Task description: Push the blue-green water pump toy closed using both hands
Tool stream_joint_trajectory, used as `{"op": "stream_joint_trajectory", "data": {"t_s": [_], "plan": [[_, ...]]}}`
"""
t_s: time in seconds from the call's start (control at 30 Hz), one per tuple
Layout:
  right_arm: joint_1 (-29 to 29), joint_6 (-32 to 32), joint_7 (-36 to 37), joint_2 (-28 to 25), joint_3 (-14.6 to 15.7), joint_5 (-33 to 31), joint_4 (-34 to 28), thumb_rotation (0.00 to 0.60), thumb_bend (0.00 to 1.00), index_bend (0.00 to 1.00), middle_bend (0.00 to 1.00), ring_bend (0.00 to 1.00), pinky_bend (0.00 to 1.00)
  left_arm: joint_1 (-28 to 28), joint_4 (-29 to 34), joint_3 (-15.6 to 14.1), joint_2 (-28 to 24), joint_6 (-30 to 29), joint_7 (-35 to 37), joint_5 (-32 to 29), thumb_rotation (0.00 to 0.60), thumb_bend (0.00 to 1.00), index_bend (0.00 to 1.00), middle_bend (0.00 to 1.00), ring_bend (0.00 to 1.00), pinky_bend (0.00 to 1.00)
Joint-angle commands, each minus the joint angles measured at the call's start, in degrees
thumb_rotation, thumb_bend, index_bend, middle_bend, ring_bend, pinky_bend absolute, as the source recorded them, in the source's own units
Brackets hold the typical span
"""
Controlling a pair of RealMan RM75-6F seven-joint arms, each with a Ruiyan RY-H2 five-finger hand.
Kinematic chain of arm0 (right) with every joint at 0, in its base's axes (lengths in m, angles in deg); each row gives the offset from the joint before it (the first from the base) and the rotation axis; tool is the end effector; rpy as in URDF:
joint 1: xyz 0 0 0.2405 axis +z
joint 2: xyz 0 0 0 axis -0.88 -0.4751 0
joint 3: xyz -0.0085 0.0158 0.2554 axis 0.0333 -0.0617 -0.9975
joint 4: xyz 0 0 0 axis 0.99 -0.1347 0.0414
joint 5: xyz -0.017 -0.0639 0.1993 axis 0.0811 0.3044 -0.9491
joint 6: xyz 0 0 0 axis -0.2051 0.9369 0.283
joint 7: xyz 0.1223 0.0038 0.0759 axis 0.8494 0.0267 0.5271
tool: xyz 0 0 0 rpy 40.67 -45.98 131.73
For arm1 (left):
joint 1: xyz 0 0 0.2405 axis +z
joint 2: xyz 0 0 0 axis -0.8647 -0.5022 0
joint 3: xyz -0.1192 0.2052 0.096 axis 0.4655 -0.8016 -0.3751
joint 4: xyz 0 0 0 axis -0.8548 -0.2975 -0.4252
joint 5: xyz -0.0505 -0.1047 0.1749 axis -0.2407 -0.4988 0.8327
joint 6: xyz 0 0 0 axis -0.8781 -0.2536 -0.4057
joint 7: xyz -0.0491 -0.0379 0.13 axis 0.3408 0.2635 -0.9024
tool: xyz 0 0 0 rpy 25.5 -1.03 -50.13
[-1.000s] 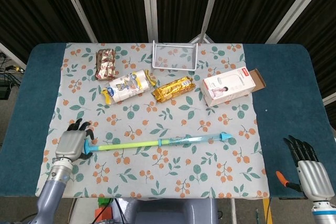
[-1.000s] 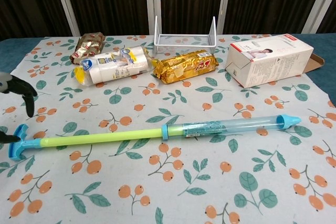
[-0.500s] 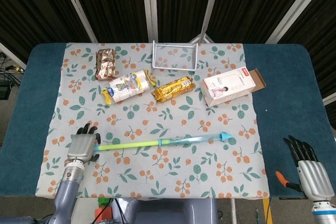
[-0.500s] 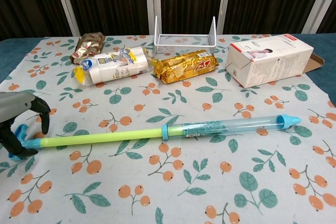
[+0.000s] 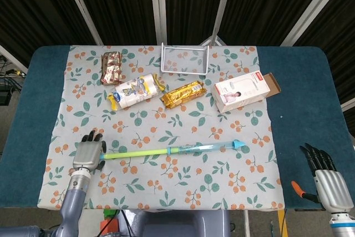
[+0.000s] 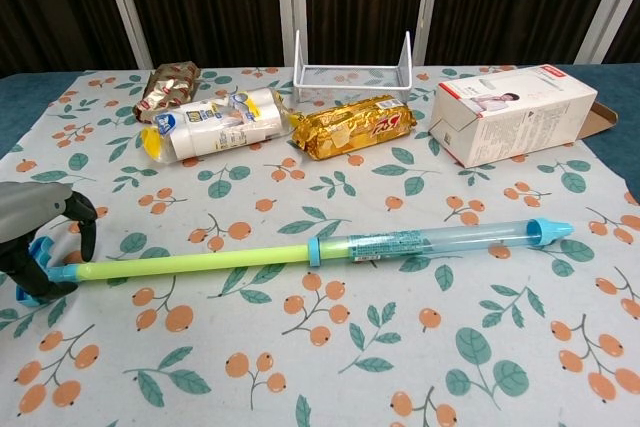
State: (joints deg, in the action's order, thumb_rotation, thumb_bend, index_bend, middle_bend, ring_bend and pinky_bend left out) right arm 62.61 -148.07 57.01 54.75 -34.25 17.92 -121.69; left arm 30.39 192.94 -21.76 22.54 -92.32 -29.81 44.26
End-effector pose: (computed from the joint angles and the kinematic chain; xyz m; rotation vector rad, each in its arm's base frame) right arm -0.3018 -0.1404 0.1576 1.4039 -1.1206 0.9095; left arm -0.2001 0.2477 -0.0129 -1.6172 -1.0788 -0.4500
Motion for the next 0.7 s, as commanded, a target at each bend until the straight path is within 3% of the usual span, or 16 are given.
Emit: {"op": "stream_joint_trajectory", "data": {"t_s": [0.03,0.33,0.7], "plan": [[0.00,0.03,-0.02,-0.01,0.01,0.01,-0.02,0.600,0.31,0.00,0.00,0.00,0.00,-0.13,-0.13,-0.04,0.01,-0.08,0.00,-0.18,0.600,0.39,0.48,0.15,0.01,0.13],[-0.10,-0.09,0.09,-0.07,0.04,0.18,-0.11,0.600,0.31,0.00,0.00,0.00,0.00,-0.52,-0.45,-0.49,0.26,-0.32,0.04,-0.56,0.600,0.47,0.52,0.16,0.01,0.13],[-0.08,0.08,0.26,-0.19,0.13,0.31,-0.21,0.600,0.31,0.00,0.00,0.00,0.00,-0.87,-0.90,-0.55,0.39,-0.68,0.18,-1.16,0.600,0.51,0.55,0.16,0.01,0.13]]}}
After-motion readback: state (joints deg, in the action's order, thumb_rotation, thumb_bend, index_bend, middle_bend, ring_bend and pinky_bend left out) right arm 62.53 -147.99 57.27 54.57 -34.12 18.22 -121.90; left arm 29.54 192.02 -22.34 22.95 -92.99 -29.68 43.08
